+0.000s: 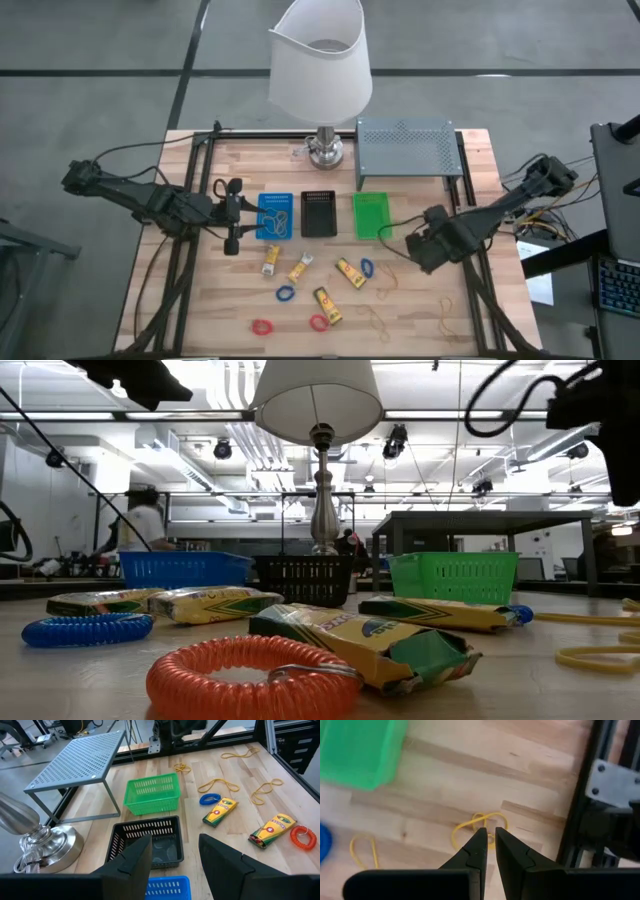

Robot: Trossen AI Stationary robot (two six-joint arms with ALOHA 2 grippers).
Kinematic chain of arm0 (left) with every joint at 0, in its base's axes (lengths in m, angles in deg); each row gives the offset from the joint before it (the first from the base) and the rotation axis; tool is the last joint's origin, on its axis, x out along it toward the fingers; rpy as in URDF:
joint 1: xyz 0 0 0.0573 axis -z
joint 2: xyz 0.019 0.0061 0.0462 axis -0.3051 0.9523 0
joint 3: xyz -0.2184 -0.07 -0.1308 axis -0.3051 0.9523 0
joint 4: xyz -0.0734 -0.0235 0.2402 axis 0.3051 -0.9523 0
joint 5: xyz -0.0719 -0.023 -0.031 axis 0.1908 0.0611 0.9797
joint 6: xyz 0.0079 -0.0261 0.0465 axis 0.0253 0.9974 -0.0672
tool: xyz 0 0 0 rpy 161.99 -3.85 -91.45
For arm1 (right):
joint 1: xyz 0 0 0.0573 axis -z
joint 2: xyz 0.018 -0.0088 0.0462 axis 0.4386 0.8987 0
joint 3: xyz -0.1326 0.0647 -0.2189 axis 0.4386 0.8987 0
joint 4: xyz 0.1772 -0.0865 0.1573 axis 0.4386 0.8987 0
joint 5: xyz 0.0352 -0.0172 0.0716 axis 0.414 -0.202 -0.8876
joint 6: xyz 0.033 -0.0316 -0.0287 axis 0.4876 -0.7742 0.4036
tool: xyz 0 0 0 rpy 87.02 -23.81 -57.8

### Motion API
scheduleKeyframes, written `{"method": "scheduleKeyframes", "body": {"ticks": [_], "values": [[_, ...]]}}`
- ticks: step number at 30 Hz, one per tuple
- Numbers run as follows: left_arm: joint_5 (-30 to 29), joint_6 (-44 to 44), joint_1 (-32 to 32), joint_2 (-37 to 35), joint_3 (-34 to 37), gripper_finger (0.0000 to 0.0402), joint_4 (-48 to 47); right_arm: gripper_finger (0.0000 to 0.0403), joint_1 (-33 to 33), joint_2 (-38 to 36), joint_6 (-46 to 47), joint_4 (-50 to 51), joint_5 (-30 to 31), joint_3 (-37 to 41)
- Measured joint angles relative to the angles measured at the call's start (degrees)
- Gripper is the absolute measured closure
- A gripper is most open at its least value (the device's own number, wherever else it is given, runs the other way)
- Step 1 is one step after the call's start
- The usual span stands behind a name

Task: Pick & Place Office Desk Supplies
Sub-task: Put the yellow rubber band into the blue bin

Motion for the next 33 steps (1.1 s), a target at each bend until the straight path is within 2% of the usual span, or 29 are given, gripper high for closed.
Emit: {"method": "scheduleKeyframes", "body": {"ticks": [4,10,14,21,25,33], "values": [[0.01,0.02,0.01,0.00,0.00,0.0233,0.00,0.0369,-0.09,-5.47,6.96,-0.27,0.05,3.53],[0.00,0.02,0.00,0.00,0.00,0.0233,-0.02,0.0369,-0.09,-9.83,6.78,-4.24,0.51,7.68],[-0.01,0.02,0.01,0.00,0.00,0.0233,-0.04,0.0369,-0.11,-9.47,4.45,-8.80,1.60,9.53],[0.00,0.02,0.01,0.00,0.00,0.0233,-0.13,0.0364,-0.11,-6.35,3.40,-9.99,1.68,10.05],[0.01,0.02,0.01,0.00,0.00,0.0233,-0.17,0.0336,-0.11,-4.84,3.37,-10.29,1.62,10.05],[0.01,0.04,0.01,0.00,0.00,0.0233,-0.17,0.0243,-0.09,-4.18,4.63,-11.08,1.18,10.05]]}}
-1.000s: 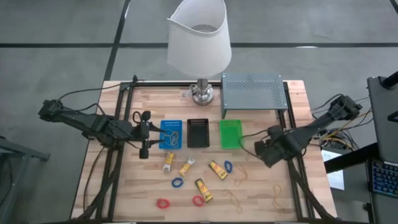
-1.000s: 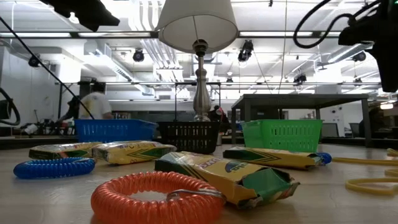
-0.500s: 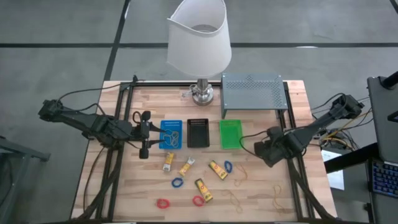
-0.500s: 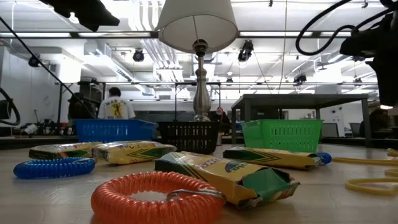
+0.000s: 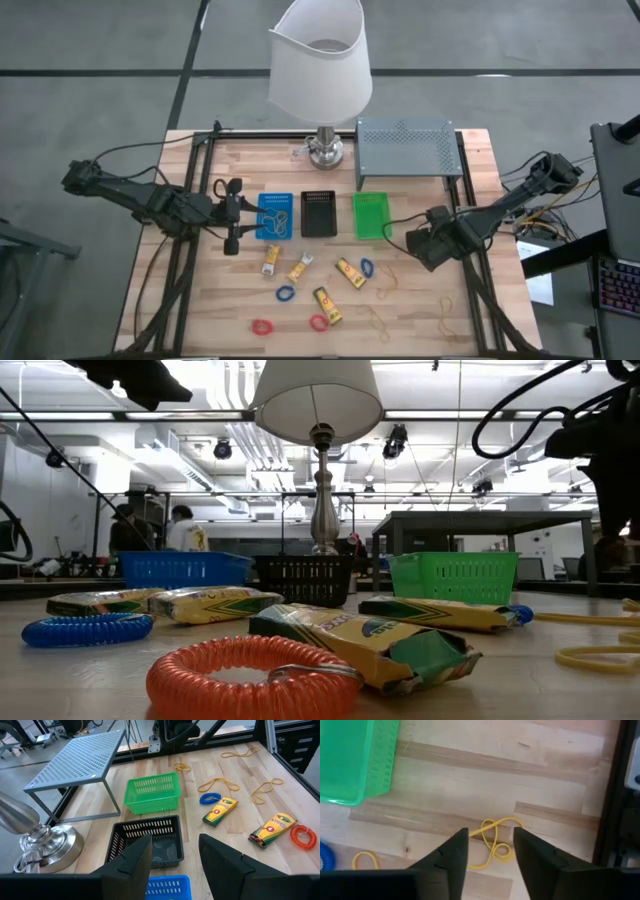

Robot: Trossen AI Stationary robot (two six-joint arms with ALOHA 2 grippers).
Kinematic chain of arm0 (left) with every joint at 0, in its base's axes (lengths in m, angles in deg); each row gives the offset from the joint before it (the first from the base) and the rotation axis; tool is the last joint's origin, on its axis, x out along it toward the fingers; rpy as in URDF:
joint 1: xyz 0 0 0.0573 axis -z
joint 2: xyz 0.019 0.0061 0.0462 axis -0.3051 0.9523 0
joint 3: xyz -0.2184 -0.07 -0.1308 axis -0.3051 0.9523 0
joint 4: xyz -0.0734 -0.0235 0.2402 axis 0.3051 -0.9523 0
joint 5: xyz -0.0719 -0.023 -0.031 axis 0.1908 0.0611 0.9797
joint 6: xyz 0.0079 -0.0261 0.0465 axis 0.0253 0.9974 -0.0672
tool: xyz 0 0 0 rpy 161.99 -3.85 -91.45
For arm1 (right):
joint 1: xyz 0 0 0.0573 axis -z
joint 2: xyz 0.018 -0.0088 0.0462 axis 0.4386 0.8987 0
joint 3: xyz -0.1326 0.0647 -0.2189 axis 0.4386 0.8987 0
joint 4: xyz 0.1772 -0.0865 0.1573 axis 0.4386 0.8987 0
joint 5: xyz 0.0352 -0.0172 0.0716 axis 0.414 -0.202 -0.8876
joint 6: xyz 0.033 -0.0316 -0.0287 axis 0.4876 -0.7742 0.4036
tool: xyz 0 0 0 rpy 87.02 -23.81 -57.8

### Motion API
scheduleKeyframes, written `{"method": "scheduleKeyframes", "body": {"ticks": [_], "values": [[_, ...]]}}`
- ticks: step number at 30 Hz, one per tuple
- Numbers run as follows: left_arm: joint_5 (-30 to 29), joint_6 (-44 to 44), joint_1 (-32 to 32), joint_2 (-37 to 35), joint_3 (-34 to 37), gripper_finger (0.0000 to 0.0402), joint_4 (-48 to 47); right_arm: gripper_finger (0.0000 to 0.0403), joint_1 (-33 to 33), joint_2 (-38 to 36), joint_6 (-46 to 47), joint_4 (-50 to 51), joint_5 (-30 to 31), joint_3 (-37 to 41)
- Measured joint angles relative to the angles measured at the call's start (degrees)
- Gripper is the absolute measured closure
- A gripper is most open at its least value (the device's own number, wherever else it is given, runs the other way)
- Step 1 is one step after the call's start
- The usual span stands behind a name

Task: Pick & Place Office Desk Supplies
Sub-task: Put the yellow rubber band into the blue bin

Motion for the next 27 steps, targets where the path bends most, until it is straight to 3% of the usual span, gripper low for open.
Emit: {"method": "scheduleKeyframes", "body": {"ticks": [6,27], "values": [[-0.02,0.00,-0.01,0.00,0.00,0.0233,0.00,0.0213,-0.02,0.55,5.62,-0.76,-3.63,1.24],[0.00,0.02,-0.02,0.01,0.00,0.0233,-0.02,0.0219,0.01,11.75,6.47,-13.96,-6.12,6.75]]}}
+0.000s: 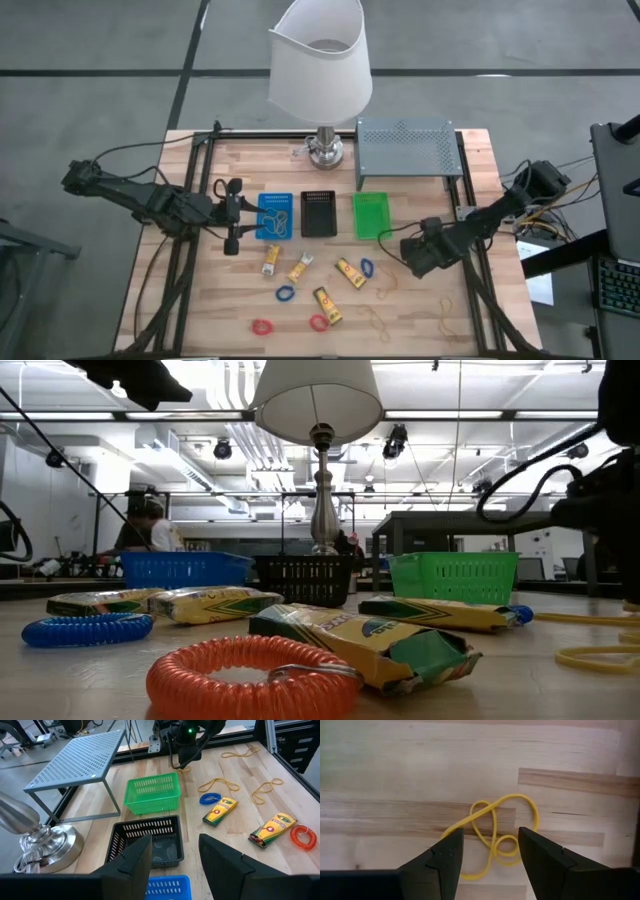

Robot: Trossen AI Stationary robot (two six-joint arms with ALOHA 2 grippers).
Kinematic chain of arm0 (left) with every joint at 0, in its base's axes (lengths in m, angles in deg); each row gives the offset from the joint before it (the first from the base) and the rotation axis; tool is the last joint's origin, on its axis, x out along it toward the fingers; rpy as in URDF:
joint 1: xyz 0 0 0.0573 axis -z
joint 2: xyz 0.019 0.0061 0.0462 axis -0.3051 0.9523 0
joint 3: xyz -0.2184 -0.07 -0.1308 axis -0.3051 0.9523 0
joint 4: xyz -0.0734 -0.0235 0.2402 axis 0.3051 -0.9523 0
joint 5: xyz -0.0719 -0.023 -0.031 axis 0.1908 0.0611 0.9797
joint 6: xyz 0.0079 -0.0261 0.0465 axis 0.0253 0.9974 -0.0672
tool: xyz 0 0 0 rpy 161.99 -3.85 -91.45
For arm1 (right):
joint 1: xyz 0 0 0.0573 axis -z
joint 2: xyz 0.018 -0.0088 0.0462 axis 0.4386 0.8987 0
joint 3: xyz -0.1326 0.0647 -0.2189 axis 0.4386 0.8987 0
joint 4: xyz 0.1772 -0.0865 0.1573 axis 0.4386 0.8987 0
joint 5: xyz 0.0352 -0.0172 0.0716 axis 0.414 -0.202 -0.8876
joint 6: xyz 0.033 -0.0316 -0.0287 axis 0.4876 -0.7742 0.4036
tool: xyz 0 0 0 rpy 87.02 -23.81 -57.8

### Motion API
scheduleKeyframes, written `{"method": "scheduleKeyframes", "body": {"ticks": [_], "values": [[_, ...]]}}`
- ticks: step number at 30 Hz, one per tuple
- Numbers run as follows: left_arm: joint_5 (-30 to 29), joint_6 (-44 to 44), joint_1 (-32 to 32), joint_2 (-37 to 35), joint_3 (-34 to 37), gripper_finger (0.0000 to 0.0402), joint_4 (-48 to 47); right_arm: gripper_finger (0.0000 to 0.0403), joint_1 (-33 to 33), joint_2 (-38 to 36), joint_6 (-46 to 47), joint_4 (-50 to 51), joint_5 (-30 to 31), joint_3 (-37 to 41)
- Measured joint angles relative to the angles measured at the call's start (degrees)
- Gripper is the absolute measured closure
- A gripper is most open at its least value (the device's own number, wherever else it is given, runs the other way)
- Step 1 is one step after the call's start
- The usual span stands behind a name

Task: Pick & Place Office Desk Supplies
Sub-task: Put the yellow rubber band into the blue bin

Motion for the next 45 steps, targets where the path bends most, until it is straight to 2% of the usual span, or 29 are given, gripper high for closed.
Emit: {"method": "scheduleKeyframes", "body": {"ticks": [7,22,39,45], "values": [[-0.01,0.00,0.02,0.01,0.00,0.0233,-0.02,0.0245,0.00,1.68,-0.40,-1.56,0.00,-0.11],[-0.01,0.00,0.02,0.00,0.00,0.0233,-0.07,0.0328,0.00,1.06,-0.46,-2.97,0.04,-0.15],[-0.01,0.00,0.01,0.00,0.00,0.0233,-0.07,0.0389,0.00,1.04,-0.42,-3.14,0.12,-0.15],[0.00,0.00,0.02,0.01,0.00,0.0233,-0.07,0.0394,0.00,1.02,-0.43,-2.91,0.43,-0.15]]}}
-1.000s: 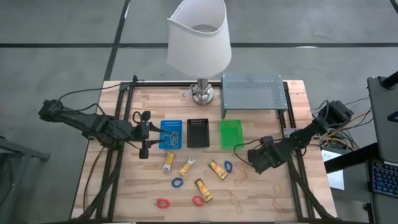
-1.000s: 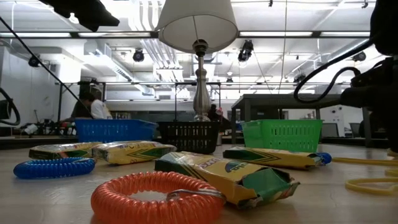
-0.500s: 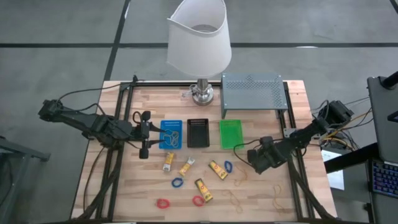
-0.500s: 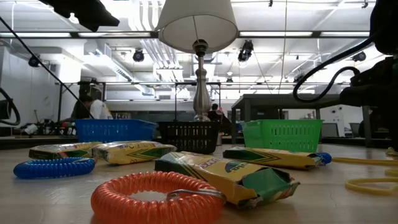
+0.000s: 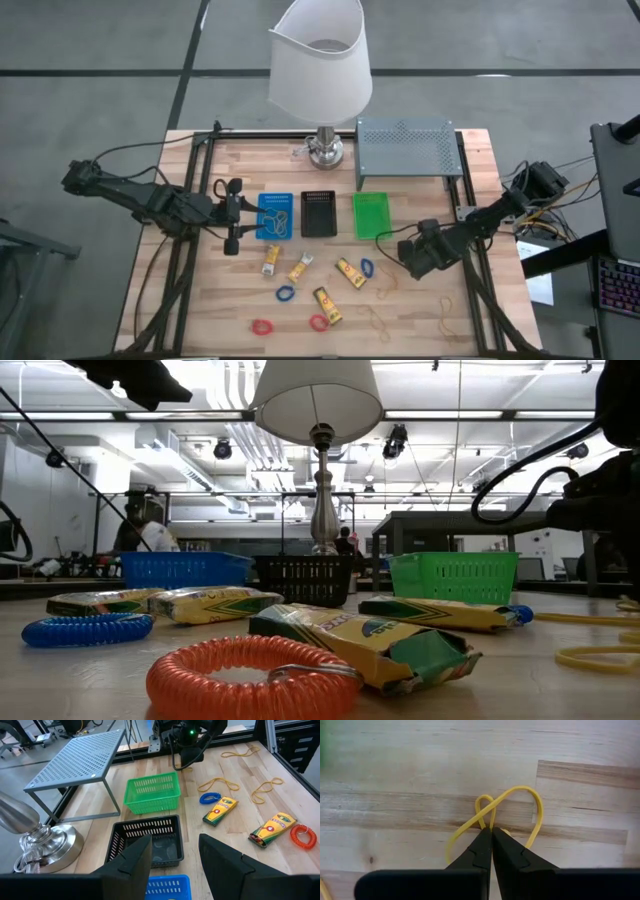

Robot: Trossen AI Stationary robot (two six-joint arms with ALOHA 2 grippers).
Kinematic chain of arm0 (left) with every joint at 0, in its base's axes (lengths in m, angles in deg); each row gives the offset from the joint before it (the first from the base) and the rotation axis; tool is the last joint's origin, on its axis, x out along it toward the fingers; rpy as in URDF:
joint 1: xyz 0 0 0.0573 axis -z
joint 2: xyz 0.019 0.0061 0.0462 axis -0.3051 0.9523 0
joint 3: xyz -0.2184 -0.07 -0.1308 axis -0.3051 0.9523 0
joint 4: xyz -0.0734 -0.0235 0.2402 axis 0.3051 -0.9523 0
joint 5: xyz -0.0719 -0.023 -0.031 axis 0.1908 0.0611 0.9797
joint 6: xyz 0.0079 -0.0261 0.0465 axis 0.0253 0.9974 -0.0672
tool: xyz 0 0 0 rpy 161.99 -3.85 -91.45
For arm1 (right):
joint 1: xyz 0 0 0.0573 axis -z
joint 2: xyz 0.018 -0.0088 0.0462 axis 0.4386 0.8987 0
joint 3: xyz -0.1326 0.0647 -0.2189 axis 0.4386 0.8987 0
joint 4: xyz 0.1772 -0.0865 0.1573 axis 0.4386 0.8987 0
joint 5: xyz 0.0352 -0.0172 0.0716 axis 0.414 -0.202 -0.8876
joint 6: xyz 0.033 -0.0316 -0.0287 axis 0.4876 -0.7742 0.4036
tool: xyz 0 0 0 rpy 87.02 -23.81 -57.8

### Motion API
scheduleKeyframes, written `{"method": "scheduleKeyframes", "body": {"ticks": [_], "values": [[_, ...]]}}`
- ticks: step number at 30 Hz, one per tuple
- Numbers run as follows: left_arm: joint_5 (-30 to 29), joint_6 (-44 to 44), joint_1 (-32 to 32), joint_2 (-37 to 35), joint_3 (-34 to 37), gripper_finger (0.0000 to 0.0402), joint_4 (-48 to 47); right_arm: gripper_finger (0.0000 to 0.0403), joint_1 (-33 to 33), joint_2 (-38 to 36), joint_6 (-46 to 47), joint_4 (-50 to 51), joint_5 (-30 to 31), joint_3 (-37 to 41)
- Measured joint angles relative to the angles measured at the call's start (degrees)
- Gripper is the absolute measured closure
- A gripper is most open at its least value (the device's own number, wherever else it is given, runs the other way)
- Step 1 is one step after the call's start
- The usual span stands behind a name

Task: Pick & Place Office Desk Supplies
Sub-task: Put the yellow rubber band into the blue bin

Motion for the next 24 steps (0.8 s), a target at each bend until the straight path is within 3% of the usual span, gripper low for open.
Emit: {"method": "scheduleKeyframes", "body": {"ticks": [9,24], "values": [[-0.01,0.00,0.00,0.00,0.00,0.0233,0.00,0.0394,0.00,-0.15,-0.04,3.01,2.86,-1.97],[-0.02,0.00,-0.02,-0.01,0.00,0.0233,0.00,0.0394,-0.17,-0.15,-5.35,20.71,12.82,-18.22]]}}
